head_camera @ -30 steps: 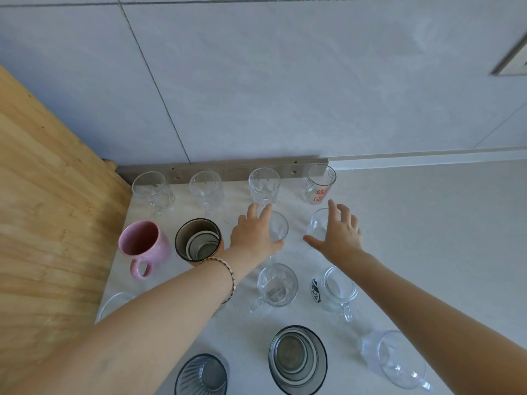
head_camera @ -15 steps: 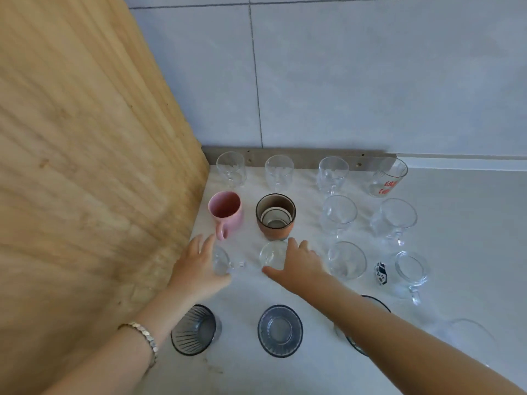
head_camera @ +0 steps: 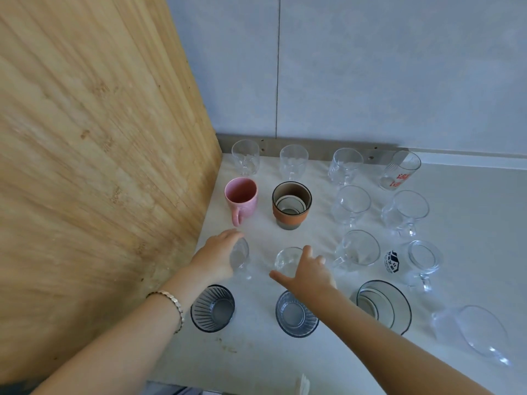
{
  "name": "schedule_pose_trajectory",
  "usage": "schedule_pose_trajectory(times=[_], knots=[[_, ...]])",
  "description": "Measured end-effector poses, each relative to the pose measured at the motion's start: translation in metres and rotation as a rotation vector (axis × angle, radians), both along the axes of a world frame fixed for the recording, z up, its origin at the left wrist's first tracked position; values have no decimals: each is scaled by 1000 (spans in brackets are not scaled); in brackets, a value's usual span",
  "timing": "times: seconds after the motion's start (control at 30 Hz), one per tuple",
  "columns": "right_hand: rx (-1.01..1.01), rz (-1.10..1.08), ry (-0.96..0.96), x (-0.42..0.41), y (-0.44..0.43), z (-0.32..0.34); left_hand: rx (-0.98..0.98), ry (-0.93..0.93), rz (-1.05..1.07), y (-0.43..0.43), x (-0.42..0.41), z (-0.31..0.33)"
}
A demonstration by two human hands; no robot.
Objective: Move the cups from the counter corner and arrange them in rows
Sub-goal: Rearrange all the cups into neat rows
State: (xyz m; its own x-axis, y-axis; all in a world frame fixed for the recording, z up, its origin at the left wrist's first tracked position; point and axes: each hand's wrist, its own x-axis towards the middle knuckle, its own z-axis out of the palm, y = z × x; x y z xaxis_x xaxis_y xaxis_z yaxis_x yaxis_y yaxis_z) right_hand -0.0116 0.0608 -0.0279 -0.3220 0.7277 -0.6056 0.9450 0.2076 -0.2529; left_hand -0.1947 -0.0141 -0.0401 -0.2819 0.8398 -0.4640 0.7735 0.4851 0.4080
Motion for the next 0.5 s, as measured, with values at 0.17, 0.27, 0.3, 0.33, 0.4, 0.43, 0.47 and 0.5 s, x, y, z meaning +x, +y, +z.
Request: schedule_pose_trajectory(times=[0.17, 0.27, 0.3, 0.33, 0.4, 0.43, 0.47, 0.5], knots=[[36, 63, -89, 12, -5, 2, -96, 93, 57, -1, 9, 1], [29, 43, -42, 9, 1, 3, -107, 58, 281, -1, 19, -4], [0, 20, 5, 7, 3, 2, -90, 55, 320, 1, 21, -6], [-28, -8, 59, 4, 3, 0, -59, 51, 341, 1, 21, -8], [-48, -58, 144, -1, 2, -4, -7, 30, 313, 1, 19, -9], [-46, -88, 173, -3, 1, -6, 1, 14, 265, 0, 17, -9], [-44, -126, 201, -6, 2, -8, 0, 2, 210, -1, 15, -9], [-45, -169, 228, -8, 2, -9, -2, 0, 166, -3, 13, -9]])
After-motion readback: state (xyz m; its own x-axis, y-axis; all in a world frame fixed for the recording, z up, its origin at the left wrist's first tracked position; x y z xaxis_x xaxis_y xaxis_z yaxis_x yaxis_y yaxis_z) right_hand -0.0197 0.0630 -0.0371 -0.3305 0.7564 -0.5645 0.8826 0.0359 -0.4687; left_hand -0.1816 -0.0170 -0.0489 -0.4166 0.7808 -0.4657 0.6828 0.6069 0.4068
